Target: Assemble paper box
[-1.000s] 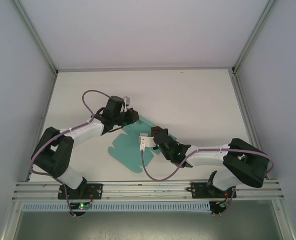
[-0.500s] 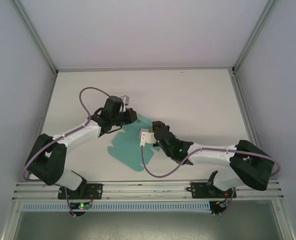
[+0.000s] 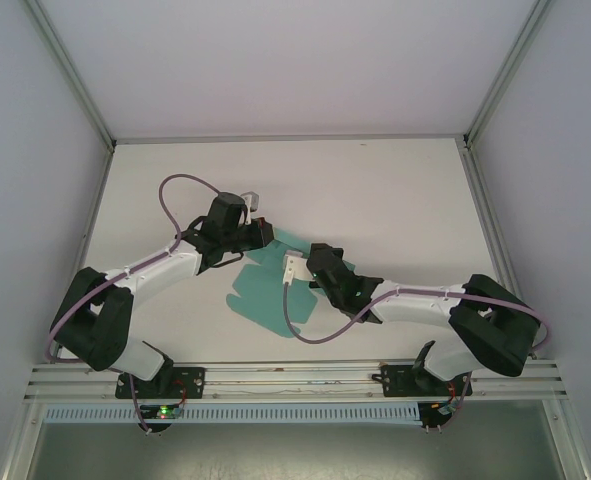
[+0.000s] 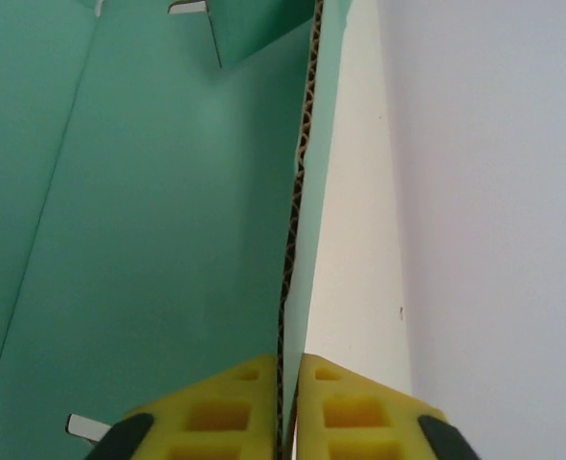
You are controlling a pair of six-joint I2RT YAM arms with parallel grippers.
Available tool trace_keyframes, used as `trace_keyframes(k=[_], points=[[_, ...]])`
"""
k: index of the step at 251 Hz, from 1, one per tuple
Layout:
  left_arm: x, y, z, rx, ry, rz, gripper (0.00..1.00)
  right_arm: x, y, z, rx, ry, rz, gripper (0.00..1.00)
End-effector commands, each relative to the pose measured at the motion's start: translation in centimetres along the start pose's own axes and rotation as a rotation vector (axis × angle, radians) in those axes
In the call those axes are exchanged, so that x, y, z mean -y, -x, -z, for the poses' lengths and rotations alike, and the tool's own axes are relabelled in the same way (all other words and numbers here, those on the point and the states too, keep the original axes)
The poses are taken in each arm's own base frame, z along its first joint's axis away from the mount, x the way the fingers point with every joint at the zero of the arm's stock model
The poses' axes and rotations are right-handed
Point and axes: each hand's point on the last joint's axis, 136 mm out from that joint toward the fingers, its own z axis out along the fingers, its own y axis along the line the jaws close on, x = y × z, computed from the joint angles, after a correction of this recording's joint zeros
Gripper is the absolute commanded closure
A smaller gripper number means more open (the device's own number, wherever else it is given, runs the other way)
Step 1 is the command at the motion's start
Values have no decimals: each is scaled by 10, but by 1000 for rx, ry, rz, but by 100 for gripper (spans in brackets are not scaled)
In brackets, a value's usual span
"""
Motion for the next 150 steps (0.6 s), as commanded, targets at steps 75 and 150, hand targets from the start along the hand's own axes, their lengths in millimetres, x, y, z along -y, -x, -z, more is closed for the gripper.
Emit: trace_keyframes(k=[75,150], points=[[-76,-4,50,58,388,-2,21,18,-14,-1,-51,-104,28,100],[-142,-23,46,21,431,122,26,14,-13,5,16,-84,-38,100]])
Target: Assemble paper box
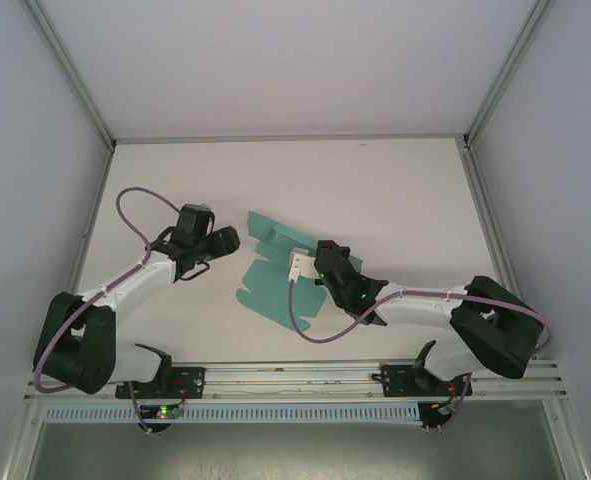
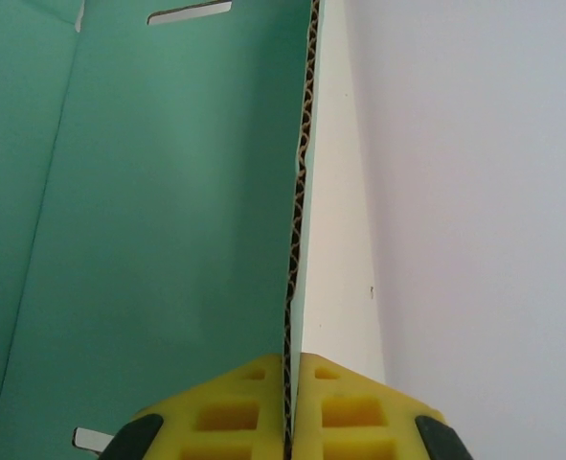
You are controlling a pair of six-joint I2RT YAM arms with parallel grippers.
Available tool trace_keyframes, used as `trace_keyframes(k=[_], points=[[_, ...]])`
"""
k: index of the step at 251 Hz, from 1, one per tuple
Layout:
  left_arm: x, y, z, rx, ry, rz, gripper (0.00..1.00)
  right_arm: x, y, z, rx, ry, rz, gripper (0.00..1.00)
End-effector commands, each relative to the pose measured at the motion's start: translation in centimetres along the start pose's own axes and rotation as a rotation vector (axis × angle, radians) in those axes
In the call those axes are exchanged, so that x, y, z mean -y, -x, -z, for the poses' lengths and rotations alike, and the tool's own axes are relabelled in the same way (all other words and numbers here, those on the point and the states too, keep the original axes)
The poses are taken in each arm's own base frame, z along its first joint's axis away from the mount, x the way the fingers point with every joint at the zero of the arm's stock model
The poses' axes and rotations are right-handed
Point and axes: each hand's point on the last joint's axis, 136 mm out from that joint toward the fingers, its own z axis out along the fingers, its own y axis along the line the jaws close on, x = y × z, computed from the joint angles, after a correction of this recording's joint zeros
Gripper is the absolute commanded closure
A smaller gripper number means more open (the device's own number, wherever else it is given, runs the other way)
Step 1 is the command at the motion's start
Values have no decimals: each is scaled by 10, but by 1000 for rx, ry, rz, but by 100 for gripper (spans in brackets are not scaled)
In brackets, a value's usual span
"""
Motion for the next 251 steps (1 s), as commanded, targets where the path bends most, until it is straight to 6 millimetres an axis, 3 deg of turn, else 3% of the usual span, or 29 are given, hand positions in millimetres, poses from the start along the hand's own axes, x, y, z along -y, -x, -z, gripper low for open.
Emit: trace_keyframes(k=[1,19,36,56,127,149,180,251], points=[[-5,-11,-14,-49,2,-22,27,3,1,3,31,-7,-42,100],[7,-13,-26,-81,-60,-42,39,2,3,4,44,-2,-66,100],[22,-14,-36,-103,-138,-53,61,0,3,2,46,5,-76,100],[39,-17,-45,-125,-217,-72,69,-1,2,0,41,5,-80,100],[70,-20,-71,-146,-320,-125,78,-8,4,1,63,35,-121,100],[85,-18,-69,-123,-392,-152,78,-13,2,1,57,50,-129,100],[106,-22,-61,-105,-492,-210,86,-17,2,1,60,70,-145,100],[141,-50,-58,-154,-621,-308,87,-23,6,1,75,91,-168,100]])
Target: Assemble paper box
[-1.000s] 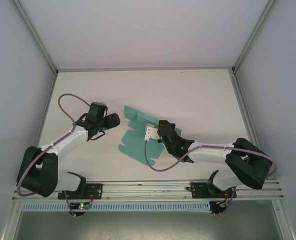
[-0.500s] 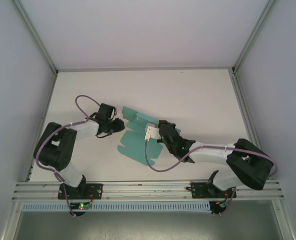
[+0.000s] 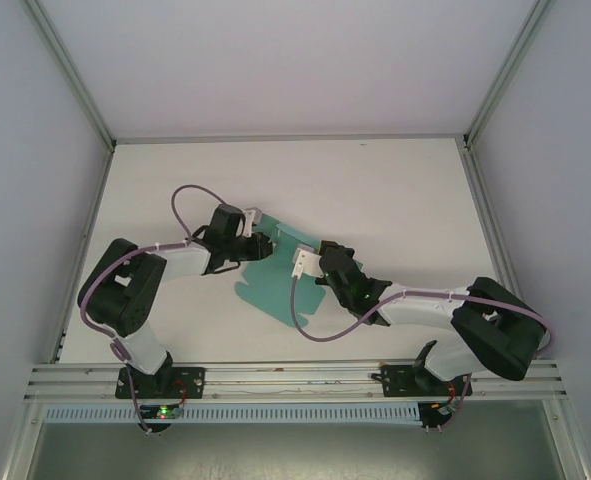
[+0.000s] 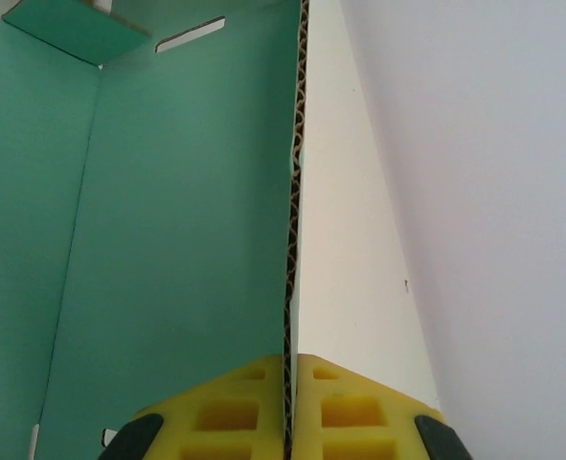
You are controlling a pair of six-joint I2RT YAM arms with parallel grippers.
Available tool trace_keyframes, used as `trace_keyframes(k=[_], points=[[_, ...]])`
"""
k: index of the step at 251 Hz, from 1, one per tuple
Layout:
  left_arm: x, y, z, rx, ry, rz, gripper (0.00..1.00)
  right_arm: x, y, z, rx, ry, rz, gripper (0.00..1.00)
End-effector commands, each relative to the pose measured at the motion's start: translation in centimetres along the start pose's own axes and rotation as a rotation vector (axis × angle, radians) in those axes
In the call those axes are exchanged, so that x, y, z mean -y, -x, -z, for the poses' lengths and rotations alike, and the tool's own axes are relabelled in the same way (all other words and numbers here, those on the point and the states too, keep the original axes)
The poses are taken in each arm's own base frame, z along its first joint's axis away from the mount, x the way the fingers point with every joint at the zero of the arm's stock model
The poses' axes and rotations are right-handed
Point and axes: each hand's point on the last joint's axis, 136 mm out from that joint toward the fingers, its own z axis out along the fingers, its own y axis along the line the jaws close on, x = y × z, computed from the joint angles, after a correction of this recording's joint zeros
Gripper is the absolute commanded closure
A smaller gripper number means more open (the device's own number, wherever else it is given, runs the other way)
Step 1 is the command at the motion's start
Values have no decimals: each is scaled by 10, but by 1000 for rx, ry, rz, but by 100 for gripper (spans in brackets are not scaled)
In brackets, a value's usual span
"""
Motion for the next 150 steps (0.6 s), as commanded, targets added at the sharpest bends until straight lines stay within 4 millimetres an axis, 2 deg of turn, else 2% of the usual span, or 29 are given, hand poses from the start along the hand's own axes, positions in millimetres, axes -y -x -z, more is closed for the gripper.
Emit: trace_keyframes(k=[1,23,48,85,104,115,120,133,143,150], points=[[26,-1,-12,6,-118,-89,87,-18,5,1,38,64,-23,100],[30,-10,-23,-14,-121,-98,87,-20,5,0,36,67,-21,100],[21,-14,-30,-32,-82,-71,87,-20,4,0,35,60,-20,100],[17,-15,-25,-19,-55,-64,87,-15,-1,2,19,37,10,100],[21,-5,-7,18,-14,-85,80,-8,-4,3,4,7,43,100],[17,2,7,45,57,-98,69,-3,-4,4,5,-8,62,100],[13,5,15,55,105,-102,65,-1,-3,5,8,-13,70,100],[4,16,39,87,230,-107,62,5,-2,7,16,-30,86,100],[-2,26,60,118,310,-105,50,10,-2,7,22,-42,92,100],[-7,34,75,144,364,-93,48,13,-1,7,30,-45,94,100]])
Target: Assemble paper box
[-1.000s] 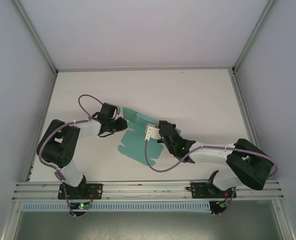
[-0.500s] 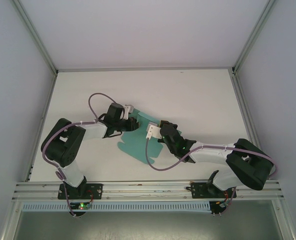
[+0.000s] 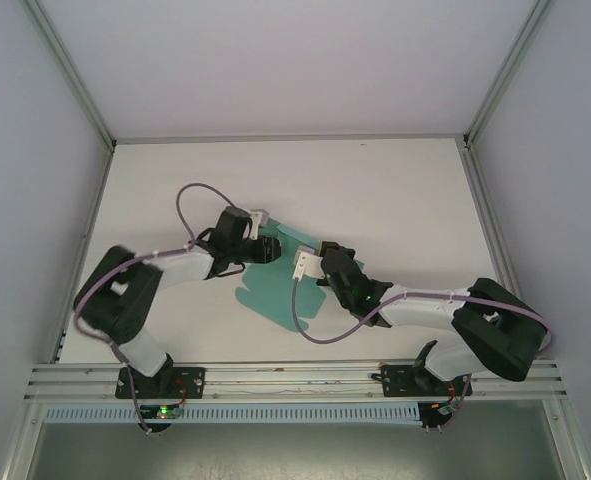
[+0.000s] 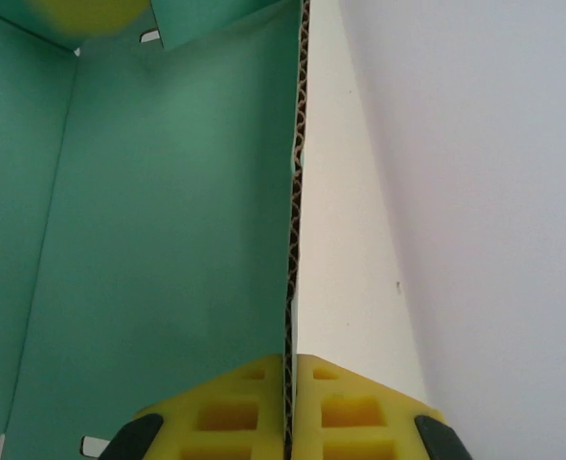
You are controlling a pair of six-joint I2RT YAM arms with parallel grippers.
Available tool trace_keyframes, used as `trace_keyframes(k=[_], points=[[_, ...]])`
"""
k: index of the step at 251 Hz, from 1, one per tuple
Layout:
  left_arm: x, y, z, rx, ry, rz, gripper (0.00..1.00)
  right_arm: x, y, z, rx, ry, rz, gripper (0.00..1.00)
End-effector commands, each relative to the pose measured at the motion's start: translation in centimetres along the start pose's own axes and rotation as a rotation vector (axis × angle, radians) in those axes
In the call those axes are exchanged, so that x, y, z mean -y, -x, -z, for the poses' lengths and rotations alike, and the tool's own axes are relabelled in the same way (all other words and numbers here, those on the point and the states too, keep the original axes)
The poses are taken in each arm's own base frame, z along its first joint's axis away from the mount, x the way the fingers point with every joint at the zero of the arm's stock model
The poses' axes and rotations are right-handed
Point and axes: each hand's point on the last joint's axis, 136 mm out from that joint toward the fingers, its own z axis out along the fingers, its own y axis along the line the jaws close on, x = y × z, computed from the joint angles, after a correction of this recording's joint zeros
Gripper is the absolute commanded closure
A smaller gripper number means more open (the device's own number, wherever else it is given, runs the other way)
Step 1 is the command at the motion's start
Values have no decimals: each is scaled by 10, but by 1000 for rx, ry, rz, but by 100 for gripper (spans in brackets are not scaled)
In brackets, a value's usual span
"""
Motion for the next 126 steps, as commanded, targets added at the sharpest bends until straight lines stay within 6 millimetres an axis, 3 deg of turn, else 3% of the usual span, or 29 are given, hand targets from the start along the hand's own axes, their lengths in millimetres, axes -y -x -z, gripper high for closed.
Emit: trace_keyframes(k=[1,13,31,40,72,91,126], points=[[-30,30,54,83,285,-15,48,10,1,4,26,-24,51,100],[-41,45,79,124,358,30,39,13,4,4,48,-26,56,100],[-59,66,111,183,438,107,9,13,6,1,69,-30,84,100],[-69,76,122,213,471,143,0,12,6,-2,72,-41,111,100],[-78,104,128,217,457,130,0,13,9,-13,82,-114,208,100],[-74,118,116,193,419,59,0,12,13,-19,102,-152,258,100],[-83,134,88,127,346,35,1,5,24,-25,174,-175,319,100]])
